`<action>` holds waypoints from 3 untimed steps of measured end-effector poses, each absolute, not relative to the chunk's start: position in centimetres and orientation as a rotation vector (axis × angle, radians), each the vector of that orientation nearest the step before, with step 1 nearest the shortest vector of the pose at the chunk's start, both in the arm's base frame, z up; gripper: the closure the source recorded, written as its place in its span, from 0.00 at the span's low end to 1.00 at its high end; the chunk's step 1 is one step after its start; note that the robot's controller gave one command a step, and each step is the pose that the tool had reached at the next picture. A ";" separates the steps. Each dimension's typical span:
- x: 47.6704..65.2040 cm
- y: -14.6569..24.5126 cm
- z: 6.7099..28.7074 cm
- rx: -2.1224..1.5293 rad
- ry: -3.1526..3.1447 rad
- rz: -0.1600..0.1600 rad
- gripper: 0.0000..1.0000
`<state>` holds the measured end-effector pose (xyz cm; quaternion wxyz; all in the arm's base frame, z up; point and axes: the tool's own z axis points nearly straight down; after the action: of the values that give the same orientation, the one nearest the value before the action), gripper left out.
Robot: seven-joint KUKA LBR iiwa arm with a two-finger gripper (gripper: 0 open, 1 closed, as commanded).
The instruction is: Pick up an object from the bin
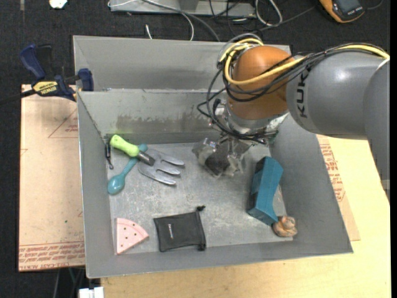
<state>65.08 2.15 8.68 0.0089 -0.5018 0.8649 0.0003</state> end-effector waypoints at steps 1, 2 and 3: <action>65.2 1.4 10.2 -1.562 2.700 0.002 1.00; 65.2 1.4 10.2 -1.562 2.700 0.002 1.00; 65.1 0.4 7.7 -1.799 2.542 0.006 1.00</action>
Offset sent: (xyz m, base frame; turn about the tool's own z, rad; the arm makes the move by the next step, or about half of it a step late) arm 0.0000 0.0000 0.0000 0.0000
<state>65.12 0.37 7.67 0.0137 -0.5775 0.8163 0.0019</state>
